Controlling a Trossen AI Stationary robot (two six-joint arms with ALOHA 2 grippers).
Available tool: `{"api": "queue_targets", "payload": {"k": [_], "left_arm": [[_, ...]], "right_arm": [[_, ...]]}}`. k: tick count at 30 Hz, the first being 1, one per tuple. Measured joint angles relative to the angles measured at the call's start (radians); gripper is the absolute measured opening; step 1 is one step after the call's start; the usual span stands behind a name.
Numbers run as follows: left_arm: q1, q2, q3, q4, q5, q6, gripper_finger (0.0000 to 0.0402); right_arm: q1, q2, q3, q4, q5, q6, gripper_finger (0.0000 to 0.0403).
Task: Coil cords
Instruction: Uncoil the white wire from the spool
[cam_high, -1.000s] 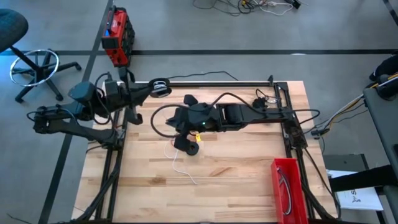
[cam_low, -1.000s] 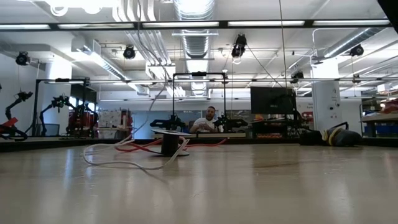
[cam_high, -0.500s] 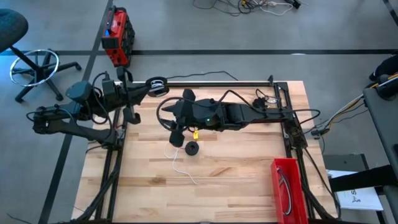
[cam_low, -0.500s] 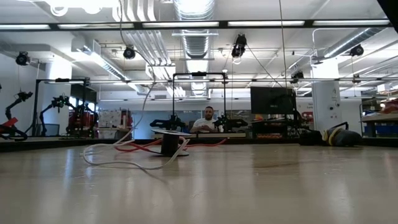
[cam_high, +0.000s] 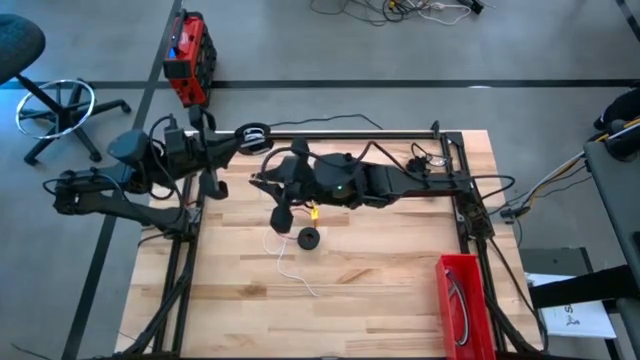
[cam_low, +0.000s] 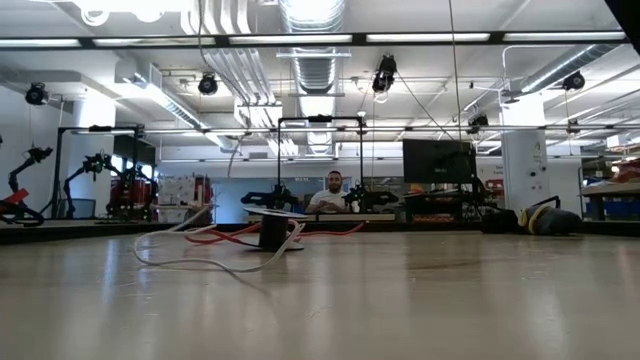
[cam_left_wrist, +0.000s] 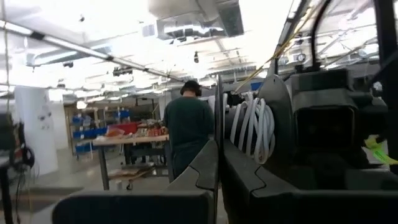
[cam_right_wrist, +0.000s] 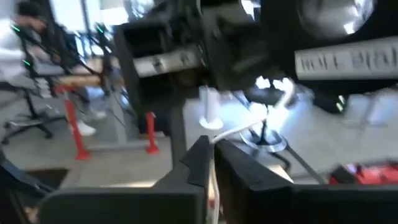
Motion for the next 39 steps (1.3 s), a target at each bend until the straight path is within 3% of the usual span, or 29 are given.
{"api": "queue_targets", "payload": {"k": [3, 7, 12, 17, 24, 32, 39], "left_arm": [[0.000, 0.024, 0.031, 0.008, 0.016, 0.023, 0.0000], [0.001, 0.089, 0.121, -0.037, 0.015, 0.071, 0.0000], [0.001, 0.188, 0.264, -0.173, -0.082, 0.129, 0.0000], [0.006, 0.264, 0.335, -0.234, -0.094, 0.133, 0.0000], [0.008, 0.280, 0.393, -0.279, -0.099, 0.148, 0.0000], [0.009, 0.284, 0.577, -0.281, -0.089, 0.175, 0.0000], [0.009, 0.353, 0.838, -0.329, -0.090, 0.181, 0.0000]], "right_arm": [[0.002, -0.005, 0.000, 0.060, -0.043, -0.014, 0.0009], [-0.004, -0.027, 0.000, 0.091, -0.058, 0.027, 0.0007], [-0.013, -0.065, 0.000, 0.149, -0.208, 0.075, 0.0004], [-0.009, -0.126, -0.001, 0.200, -0.287, 0.074, 0.0002], [-0.007, -0.262, 0.002, 0.187, -0.287, -0.010, 0.0001], [-0.009, -0.371, 0.002, -0.021, -0.270, -0.070, 0.0008], [-0.009, -0.363, 0.001, -0.326, -0.081, -0.041, 0.0079]]}}
